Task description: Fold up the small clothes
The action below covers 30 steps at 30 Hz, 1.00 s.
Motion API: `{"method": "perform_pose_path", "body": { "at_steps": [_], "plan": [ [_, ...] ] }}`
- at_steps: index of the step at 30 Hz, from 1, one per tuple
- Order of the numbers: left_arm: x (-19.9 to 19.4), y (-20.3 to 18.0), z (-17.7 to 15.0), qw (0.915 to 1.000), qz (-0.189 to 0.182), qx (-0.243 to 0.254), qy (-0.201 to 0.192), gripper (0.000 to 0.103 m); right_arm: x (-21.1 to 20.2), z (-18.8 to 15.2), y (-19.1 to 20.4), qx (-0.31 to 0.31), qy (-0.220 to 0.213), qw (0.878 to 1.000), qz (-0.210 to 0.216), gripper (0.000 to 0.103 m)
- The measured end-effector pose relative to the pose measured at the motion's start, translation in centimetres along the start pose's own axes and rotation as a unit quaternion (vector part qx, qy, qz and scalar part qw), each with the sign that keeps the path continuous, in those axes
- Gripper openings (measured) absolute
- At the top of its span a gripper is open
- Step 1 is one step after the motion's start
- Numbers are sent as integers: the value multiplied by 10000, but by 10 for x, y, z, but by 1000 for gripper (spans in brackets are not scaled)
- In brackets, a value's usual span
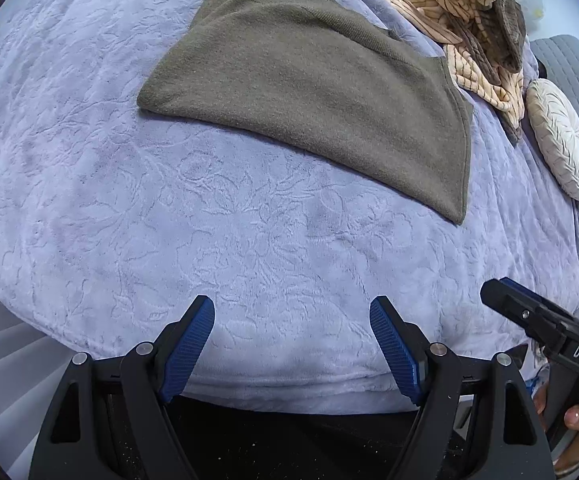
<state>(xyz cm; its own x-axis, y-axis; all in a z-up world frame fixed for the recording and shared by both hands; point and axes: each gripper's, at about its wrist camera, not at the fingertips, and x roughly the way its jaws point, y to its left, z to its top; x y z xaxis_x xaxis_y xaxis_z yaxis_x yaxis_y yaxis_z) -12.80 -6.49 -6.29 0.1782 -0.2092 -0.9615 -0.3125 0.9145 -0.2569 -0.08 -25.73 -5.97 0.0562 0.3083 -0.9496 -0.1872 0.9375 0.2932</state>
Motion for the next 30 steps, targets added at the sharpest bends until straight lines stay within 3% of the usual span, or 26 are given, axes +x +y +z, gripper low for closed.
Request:
{"method": "perform_pose_path", "body": {
  "at_steps": [4, 7, 24, 30],
  "plan": [
    [-1, 2, 5, 10000, -27, 70, -30, 81, 1, -5, 4, 69, 20, 10000, -25, 94],
    [0, 5, 8, 9999, -21, 166, -11, 81, 3, -8, 7, 169, 18, 9999, -12, 103],
    [17, 53, 49, 9976, -205, 614, 229, 81, 30, -7, 51, 838, 181, 9957, -352, 103],
    [19, 82, 65, 9976, -497, 425, 206, 81, 39, -6, 70, 1045, 241, 9933, -437, 103]
  ]
}}
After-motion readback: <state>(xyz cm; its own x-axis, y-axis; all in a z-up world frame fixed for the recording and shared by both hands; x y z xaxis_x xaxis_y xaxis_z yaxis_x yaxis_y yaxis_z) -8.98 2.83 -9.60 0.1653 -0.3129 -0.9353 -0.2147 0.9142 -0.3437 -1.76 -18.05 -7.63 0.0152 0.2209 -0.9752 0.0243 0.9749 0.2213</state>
